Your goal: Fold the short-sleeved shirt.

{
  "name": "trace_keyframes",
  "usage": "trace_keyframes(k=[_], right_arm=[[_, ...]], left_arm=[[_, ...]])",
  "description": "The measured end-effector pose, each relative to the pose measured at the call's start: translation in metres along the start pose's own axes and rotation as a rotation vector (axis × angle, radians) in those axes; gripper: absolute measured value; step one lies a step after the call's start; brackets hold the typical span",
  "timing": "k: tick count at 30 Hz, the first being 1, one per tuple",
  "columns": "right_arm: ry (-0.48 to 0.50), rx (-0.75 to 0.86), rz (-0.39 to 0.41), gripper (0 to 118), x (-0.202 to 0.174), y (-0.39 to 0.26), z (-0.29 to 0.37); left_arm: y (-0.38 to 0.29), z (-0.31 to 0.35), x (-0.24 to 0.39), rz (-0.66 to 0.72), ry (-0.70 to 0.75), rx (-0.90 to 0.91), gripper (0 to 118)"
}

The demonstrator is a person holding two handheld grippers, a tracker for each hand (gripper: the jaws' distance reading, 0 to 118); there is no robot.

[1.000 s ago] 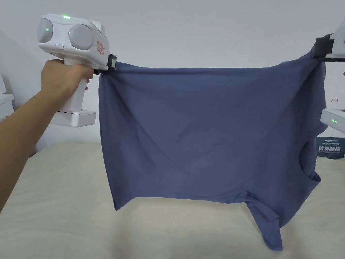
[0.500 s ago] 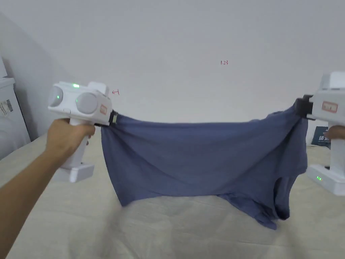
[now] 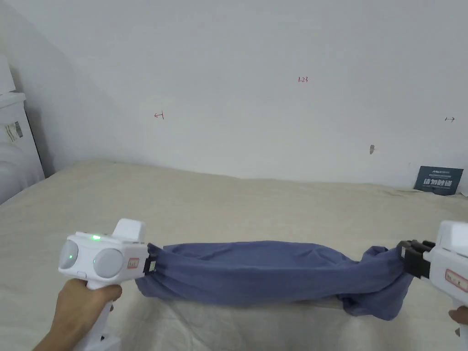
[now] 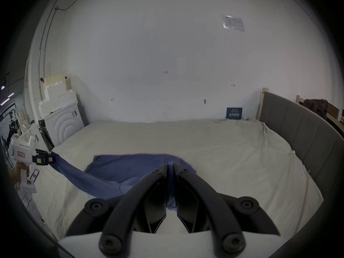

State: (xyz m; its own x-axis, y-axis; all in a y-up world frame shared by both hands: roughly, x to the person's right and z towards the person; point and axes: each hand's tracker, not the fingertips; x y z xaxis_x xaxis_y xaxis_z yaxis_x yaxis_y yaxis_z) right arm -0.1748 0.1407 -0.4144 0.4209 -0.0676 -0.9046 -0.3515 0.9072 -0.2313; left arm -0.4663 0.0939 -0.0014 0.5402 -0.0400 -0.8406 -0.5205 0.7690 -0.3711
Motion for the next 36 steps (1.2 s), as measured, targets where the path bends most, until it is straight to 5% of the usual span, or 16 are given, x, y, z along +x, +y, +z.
trace_keyframes(k=[8, 28, 36], right_arm=[[-0.003, -0.06, -0.072, 5, 0.003, -0.073, 0.038], [-0.019, -0.209, -0.049, 5, 0.009, -0.201, 0.108], [-0.025, -0.278, -0.108, 5, 0.006, -0.241, 0.127]], left_arm=[[-0.071, 0.013, 0.008, 0.013, -0.021, -0.059, 2], [-0.216, 0.06, -0.007, -0.067, -0.019, -0.177, 2], [-0.257, 0.084, 0.015, -0.077, -0.017, -0.253, 2]])
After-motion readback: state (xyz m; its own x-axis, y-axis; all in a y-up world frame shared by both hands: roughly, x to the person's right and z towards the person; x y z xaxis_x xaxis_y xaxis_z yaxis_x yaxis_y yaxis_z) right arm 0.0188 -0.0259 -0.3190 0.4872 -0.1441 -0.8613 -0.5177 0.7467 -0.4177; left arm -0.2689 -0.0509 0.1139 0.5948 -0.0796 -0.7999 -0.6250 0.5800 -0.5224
